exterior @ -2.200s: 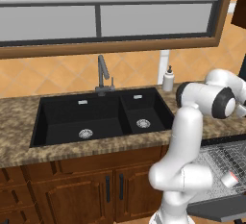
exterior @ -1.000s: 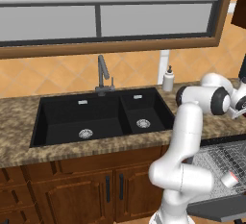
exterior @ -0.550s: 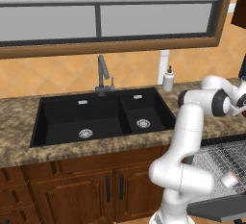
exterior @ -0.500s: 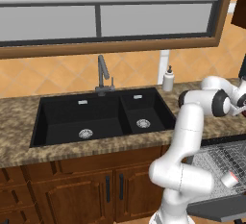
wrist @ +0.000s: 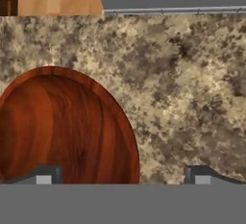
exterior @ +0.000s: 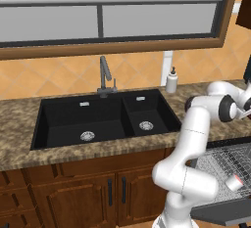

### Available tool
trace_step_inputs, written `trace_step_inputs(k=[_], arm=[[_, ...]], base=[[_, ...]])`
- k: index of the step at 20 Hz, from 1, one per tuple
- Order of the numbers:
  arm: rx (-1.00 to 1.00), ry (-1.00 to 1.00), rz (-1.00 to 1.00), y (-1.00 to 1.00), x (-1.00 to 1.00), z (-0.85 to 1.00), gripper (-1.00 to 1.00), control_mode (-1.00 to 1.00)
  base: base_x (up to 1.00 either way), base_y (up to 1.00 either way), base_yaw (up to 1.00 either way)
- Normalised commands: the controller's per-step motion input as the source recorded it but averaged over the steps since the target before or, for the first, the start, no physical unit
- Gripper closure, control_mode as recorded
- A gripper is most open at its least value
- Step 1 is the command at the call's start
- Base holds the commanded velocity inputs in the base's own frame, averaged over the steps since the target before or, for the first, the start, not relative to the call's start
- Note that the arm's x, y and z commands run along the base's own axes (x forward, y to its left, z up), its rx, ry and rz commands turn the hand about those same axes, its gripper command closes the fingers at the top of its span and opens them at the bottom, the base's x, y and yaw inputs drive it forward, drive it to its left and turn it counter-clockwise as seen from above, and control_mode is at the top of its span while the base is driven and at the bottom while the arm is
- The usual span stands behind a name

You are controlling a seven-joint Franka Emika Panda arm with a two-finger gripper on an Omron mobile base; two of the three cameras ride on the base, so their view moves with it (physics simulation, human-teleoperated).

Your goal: Pick up the cup and bowl from the counter, place them in the dishwasher, and close the dishwasher door.

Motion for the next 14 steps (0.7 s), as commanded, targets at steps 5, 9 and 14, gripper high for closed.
trace_step_inputs(k=[5, 9, 14], arm=[[0.0, 0.0, 0.0, -0.01, 0.01, -0.21, 1.0, -1.0], [-0.01, 0.02, 0.0, 0.0, 0.09, -0.24, 1.0, -1.0], [0.0, 0.0, 0.0, -0.06, 0.05, -0.09, 1.0, -1.0]], base=[[0.0, 0.0, 0.0], [0.0, 0.0, 0.0], [0.0, 0.0, 0.0]])
